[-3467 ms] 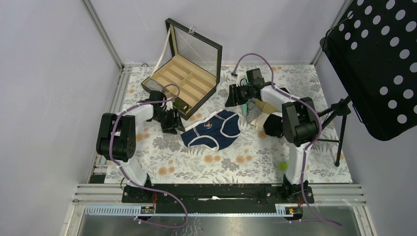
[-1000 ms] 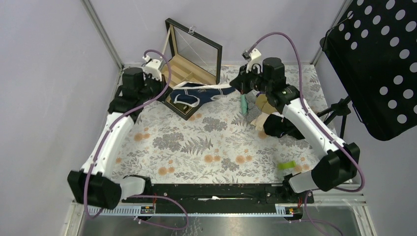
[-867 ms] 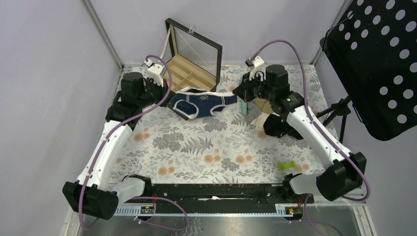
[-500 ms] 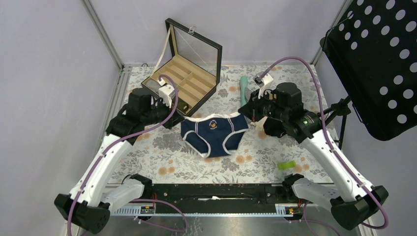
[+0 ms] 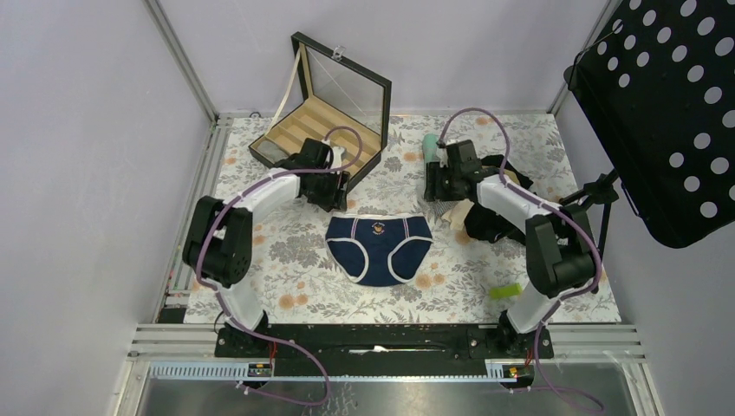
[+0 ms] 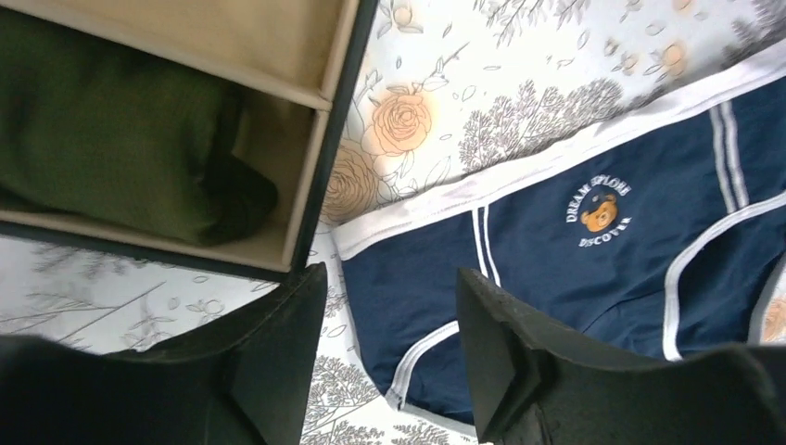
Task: Roll the underwear
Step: Flatten out the underwear at the center of the board.
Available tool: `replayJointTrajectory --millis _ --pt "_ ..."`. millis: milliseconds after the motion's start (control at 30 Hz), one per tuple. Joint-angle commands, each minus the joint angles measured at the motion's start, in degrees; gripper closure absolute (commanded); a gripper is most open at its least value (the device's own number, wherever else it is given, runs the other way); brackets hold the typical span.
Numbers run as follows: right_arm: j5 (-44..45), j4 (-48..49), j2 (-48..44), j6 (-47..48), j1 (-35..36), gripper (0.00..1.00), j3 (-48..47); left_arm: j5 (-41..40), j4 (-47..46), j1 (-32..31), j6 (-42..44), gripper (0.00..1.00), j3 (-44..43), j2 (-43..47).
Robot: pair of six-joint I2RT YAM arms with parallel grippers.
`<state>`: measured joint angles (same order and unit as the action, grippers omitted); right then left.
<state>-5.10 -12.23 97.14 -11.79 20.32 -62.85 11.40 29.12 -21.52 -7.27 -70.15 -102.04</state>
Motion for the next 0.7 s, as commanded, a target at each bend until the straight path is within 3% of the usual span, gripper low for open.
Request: replayJointTrajectory --millis 0,133,333,667 --pt "-1.9 3.3 -7.8 2.4 -0.2 0.42 -4.1 0.1 -3.1 0.8 2.3 0.41 -1.6 9.9" --pt "-13.6 3.7 -9.7 7.8 -0.2 0.59 2.6 9.3 -3.6 0.7 6.3 0.46 5.7 12.6" --pt "-22.4 0.7 -5.5 11.5 -0.2 0.84 4.8 10.3 -2.0 -0.9 16.3 0.62 11.1 12.1" --pt "-20.9 3.7 0.9 10.3 0.4 0.83 8.8 1.4 0.3 -4.4 24.8 0.69 17.9 11.1"
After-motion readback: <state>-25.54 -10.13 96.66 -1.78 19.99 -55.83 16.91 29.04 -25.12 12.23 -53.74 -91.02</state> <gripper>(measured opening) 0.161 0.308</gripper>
